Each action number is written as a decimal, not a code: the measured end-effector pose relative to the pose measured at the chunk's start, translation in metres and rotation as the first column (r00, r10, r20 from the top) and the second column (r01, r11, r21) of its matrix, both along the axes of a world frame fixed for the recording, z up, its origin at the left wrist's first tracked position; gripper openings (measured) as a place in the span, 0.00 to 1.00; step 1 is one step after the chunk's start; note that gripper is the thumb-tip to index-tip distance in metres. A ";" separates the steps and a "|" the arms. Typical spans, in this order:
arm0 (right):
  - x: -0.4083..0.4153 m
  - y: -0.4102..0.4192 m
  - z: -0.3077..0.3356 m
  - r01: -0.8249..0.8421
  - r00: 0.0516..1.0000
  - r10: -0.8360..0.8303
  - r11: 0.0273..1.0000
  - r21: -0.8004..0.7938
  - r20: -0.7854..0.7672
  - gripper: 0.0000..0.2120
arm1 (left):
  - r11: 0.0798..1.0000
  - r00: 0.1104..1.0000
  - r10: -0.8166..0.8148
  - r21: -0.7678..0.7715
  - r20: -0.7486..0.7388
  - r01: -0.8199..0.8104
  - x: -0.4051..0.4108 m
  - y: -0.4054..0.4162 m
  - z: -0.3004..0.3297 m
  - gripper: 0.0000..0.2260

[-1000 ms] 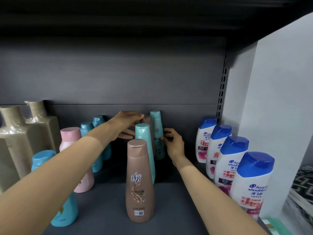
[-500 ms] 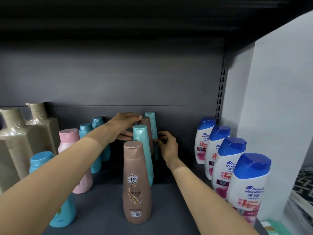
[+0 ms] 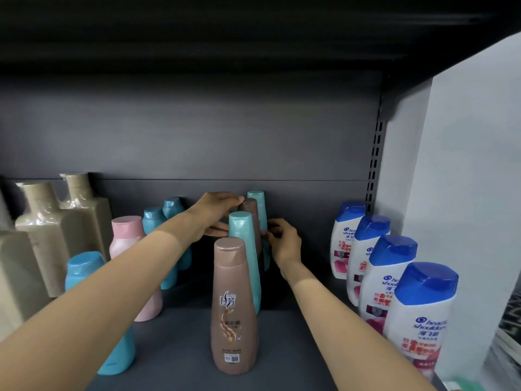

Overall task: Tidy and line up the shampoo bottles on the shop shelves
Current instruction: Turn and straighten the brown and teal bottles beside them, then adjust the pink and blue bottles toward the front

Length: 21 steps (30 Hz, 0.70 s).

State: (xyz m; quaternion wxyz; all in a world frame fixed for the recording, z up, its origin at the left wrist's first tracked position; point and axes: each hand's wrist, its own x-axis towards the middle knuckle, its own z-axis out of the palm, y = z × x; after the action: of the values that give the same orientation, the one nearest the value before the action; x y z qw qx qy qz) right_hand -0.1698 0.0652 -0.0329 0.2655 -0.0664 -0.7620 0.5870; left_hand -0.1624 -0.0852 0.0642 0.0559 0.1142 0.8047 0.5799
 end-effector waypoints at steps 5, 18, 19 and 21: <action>0.001 -0.002 0.003 0.003 1.000 -0.003 1.000 0.008 0.025 0.12 | 1.000 1.000 0.014 -0.013 0.001 -0.014 0.001 0.001 0.001 0.10; 0.021 -0.009 0.053 0.073 0.966 -0.037 0.989 0.131 -0.256 0.08 | 0.981 0.947 0.177 -0.027 -0.267 -0.191 0.006 -0.009 0.000 0.07; 0.024 -0.011 0.059 0.078 0.961 -0.032 0.985 0.157 -0.275 0.08 | 0.976 0.923 0.181 -0.054 -0.341 -0.211 0.009 -0.012 0.003 0.07; 0.033 -0.017 0.074 0.059 0.956 0.003 0.978 0.200 -0.294 0.08 | 0.966 0.871 0.169 -0.100 -0.461 -0.240 0.017 -0.019 0.009 0.07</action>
State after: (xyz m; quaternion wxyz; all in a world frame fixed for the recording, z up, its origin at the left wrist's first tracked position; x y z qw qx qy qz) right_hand -0.1368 0.0487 0.0413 0.3890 0.0381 -0.7700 0.5043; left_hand -0.1454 -0.1046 0.0737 -0.1845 0.1544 0.8455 0.4767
